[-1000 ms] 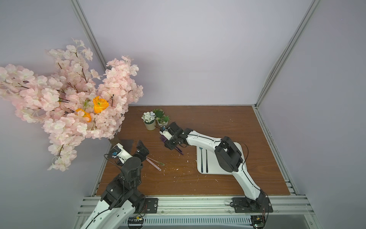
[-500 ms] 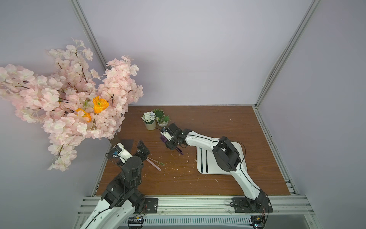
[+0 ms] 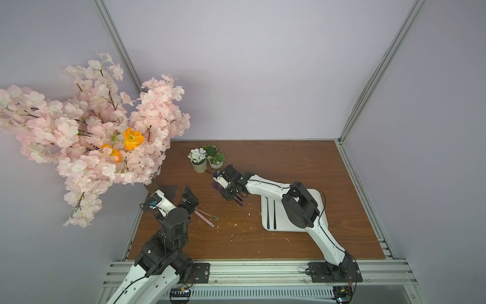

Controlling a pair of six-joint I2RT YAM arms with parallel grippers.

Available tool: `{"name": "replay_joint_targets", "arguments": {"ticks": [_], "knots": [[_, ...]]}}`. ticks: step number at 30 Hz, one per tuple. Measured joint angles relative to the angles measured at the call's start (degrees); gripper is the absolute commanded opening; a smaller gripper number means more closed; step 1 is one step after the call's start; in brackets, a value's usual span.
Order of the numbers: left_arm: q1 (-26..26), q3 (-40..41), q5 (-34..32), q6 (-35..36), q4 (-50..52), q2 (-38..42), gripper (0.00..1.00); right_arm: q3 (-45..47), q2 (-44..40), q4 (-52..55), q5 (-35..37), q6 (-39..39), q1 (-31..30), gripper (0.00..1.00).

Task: Set the spoon and fork side by side
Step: Pick up the fork at the center of the board.

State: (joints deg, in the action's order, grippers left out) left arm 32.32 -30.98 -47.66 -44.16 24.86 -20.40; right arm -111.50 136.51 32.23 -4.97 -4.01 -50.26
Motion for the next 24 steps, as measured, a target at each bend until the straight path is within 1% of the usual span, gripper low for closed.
{"name": "replay_joint_targets", "arguments": {"ticks": [6,10,13,19,24], "knots": [[0.0,0.0,0.0,0.0,0.0,0.5,1.0,0.0,0.0,-0.1,-0.7,0.1,-0.3,0.0],[0.0,0.0,-0.3,0.0,0.0,1.2,1.0,1.0,-0.7,-0.3,-1.7,-0.5,-0.4,0.0],[0.0,0.0,-0.6,0.0,0.0,1.6,1.0,4.1,-3.0,-0.7,-2.9,-2.2,-0.8,0.0],[0.0,0.0,-0.6,0.0,0.0,1.6,1.0,13.6,-13.8,-3.3,-3.4,-7.4,-1.3,0.0],[0.0,0.3,-0.3,-0.7,-0.6,1.3,1.0,23.1,-27.8,-5.3,1.5,-13.0,-1.1,0.0]]}}
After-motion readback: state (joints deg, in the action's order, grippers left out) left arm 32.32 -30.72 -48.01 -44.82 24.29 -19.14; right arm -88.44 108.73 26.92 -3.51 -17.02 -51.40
